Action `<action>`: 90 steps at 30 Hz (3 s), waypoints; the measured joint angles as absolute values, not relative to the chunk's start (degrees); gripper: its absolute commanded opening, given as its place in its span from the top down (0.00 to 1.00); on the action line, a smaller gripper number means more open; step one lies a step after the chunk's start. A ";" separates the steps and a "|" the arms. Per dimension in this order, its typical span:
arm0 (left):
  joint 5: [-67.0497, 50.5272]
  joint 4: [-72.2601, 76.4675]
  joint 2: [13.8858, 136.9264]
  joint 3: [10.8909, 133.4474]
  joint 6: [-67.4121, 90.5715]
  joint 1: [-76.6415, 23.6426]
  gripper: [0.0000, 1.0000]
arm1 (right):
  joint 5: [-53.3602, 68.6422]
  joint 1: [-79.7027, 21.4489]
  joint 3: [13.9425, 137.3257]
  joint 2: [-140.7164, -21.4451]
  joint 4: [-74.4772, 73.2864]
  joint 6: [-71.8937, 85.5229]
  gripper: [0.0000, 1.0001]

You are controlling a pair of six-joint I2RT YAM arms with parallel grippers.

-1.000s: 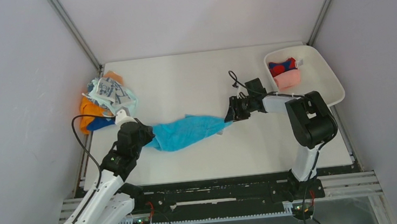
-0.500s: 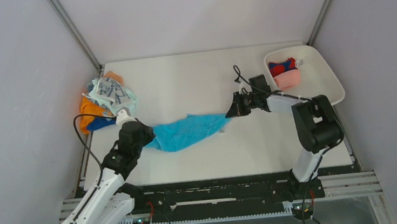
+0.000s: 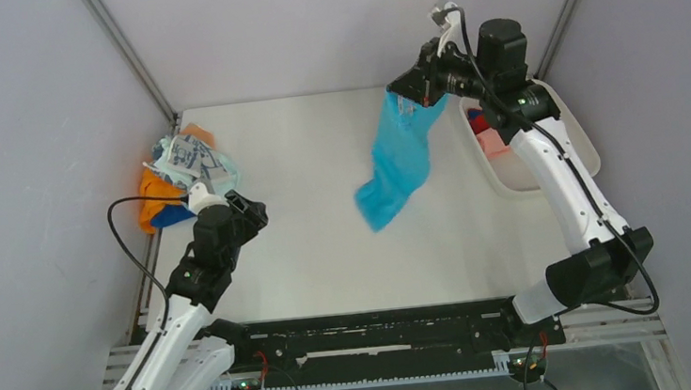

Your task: Roll the towels

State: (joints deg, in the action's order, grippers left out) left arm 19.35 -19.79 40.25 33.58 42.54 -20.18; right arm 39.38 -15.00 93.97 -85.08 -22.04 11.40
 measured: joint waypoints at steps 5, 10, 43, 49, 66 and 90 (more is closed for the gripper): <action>18.48 -19.14 41.08 34.39 41.82 -20.10 0.39 | 41.17 -19.62 100.22 -83.40 -27.99 7.09 1.00; 15.73 -18.83 45.60 34.70 41.41 -20.08 0.39 | 40.40 -25.23 99.46 -81.71 -34.87 2.57 1.00; 15.40 -22.28 37.12 30.37 44.27 -20.10 0.36 | 18.96 -55.13 86.02 -101.86 -29.23 13.04 0.65; 16.69 -27.88 33.87 30.33 44.49 -20.10 0.36 | 19.18 -59.99 92.73 -105.51 -30.41 11.46 0.50; 5.50 -27.40 45.01 28.23 45.91 -27.20 0.35 | 6.15 -31.16 64.58 -90.52 -30.59 13.21 0.51; 2.33 -17.04 54.28 23.24 48.05 -27.22 0.35 | 3.64 -24.01 58.74 -97.25 -19.05 17.91 1.00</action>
State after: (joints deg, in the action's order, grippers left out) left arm 2.33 -17.04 54.28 23.24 48.05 -27.22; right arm 3.64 -24.01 58.74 -97.25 -19.05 17.91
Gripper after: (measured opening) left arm 0.654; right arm 0.140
